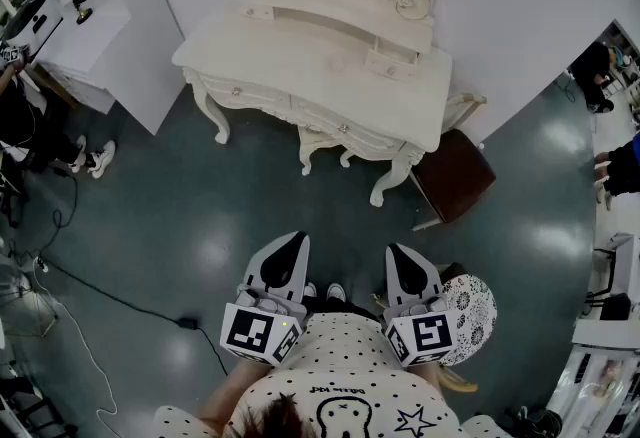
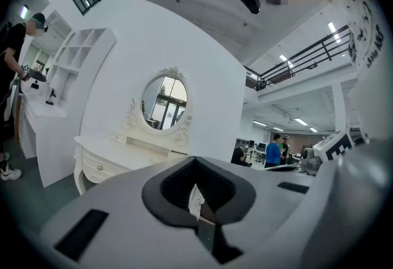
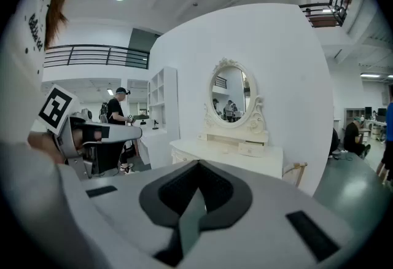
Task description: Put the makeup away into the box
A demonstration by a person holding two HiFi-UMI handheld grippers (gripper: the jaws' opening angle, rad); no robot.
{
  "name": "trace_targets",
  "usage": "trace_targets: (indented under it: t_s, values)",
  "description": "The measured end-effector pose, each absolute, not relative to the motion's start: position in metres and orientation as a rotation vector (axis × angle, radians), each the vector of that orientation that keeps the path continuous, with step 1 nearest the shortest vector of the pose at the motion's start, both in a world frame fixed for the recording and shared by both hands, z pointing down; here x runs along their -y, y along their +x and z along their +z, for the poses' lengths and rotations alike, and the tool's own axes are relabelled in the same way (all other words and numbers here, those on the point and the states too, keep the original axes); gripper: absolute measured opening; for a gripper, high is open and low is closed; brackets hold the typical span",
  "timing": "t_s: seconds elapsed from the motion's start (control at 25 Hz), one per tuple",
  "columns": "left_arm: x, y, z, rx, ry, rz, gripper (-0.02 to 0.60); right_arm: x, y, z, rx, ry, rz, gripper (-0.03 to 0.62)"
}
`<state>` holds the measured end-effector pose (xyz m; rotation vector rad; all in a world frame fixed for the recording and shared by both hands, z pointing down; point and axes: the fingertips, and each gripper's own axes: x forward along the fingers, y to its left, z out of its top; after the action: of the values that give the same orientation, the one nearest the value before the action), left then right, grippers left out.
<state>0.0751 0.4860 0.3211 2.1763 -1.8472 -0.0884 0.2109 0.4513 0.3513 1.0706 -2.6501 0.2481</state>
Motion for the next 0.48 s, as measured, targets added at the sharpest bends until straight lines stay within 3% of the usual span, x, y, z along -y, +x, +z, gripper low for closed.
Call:
trace_targets:
  t_s: [0.48]
  values:
    - [-0.482,0.056,0.321,1.826,2.196,-0.095,-0.005,-0.449,0.192,0.353,2.633,1.085,0.242,0.008]
